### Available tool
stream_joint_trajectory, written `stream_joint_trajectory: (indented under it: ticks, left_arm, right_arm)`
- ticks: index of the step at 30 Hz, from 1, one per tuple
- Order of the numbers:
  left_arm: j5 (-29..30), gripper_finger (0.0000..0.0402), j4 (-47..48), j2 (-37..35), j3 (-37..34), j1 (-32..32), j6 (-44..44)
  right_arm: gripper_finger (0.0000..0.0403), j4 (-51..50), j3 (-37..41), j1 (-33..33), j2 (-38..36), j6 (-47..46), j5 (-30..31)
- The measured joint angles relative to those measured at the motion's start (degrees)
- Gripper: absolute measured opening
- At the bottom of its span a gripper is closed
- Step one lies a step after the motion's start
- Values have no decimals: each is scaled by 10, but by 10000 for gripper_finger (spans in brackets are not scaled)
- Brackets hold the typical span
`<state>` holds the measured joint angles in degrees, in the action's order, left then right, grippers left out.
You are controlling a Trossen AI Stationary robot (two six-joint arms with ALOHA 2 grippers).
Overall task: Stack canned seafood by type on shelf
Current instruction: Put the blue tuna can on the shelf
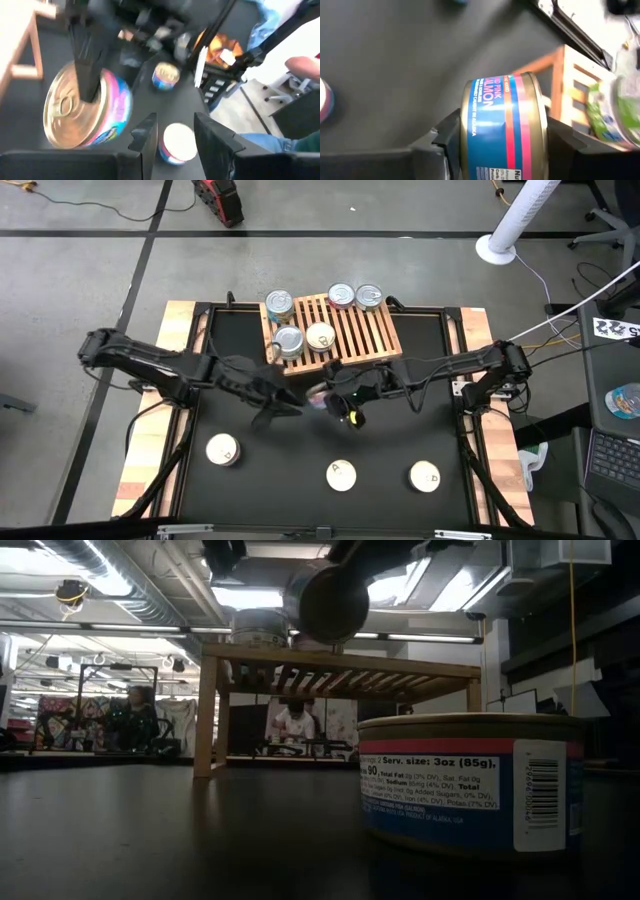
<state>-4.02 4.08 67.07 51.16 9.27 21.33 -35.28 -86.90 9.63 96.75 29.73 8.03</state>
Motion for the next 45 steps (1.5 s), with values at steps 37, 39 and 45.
stream_joint_trajectory:
  ticks: [37,39,45]
  left_arm:
    - [57,123,67,-114,0,-3,-188]
    - [57,123,76,-114,0,-3,-188]
    - [58,123,78,-114,0,-3,-188]
  right_arm:
    - [188,-14,-110,-161,53,205,198]
    - [188,-14,-110,-161,54,210,199]
    - [189,-14,-110,-160,54,217,181]
